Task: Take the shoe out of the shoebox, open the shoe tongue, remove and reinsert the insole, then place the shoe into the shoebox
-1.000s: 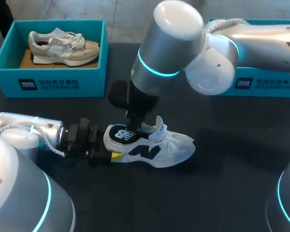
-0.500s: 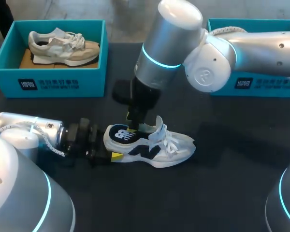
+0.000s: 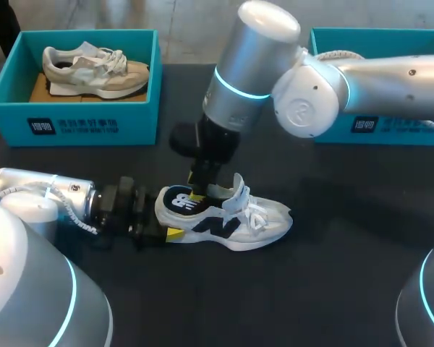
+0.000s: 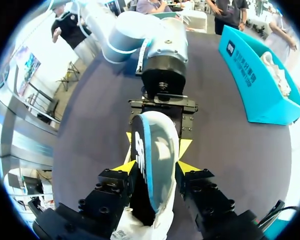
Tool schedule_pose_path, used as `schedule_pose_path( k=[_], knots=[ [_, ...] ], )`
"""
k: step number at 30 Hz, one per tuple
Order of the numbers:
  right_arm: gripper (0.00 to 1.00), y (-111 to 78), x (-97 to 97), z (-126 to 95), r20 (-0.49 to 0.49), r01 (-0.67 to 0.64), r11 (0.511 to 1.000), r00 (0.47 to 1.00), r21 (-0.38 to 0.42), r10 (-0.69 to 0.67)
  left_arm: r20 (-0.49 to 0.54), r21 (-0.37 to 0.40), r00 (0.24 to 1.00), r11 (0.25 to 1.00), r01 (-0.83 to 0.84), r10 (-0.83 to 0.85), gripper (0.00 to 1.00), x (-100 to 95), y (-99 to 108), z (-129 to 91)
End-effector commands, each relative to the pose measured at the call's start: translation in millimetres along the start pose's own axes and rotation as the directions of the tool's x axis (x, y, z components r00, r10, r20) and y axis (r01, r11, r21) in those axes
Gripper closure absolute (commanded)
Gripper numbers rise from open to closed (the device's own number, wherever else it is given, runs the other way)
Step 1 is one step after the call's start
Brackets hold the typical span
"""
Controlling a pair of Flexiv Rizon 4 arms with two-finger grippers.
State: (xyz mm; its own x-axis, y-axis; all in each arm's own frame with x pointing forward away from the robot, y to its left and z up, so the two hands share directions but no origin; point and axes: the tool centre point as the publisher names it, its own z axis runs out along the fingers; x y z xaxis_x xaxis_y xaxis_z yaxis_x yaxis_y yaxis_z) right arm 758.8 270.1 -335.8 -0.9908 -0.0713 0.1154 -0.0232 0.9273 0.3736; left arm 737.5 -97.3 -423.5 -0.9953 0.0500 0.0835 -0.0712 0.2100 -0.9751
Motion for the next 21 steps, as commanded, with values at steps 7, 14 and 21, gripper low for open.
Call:
schedule_pose_path(
  k=[7, 14, 21],
  knots=[
    [0.58, 1.3, -1.0, 16, -0.037, -0.002, 1.0, 0.999, -0.007, 0.002, 0.004, 0.0, 1.0, 1.0, 0.001, -0.001, 1.0, -0.6, 4, 3],
    [0.66, 1.5, 5.2, 18, -0.047, -0.005, 1.0, 0.999, -0.004, 0.005, 0.004, 0.0, 1.0, 1.0, 0.001, -0.001, 1.0, -0.6, 4, 3],
    [1.0, 4.4, 7.7, 20, -0.051, 0.004, 1.0, 0.999, -0.006, -0.004, 0.004, 0.0, 1.0, 1.0, 0.001, -0.001, 1.0, -0.6, 4, 3]
  ],
)
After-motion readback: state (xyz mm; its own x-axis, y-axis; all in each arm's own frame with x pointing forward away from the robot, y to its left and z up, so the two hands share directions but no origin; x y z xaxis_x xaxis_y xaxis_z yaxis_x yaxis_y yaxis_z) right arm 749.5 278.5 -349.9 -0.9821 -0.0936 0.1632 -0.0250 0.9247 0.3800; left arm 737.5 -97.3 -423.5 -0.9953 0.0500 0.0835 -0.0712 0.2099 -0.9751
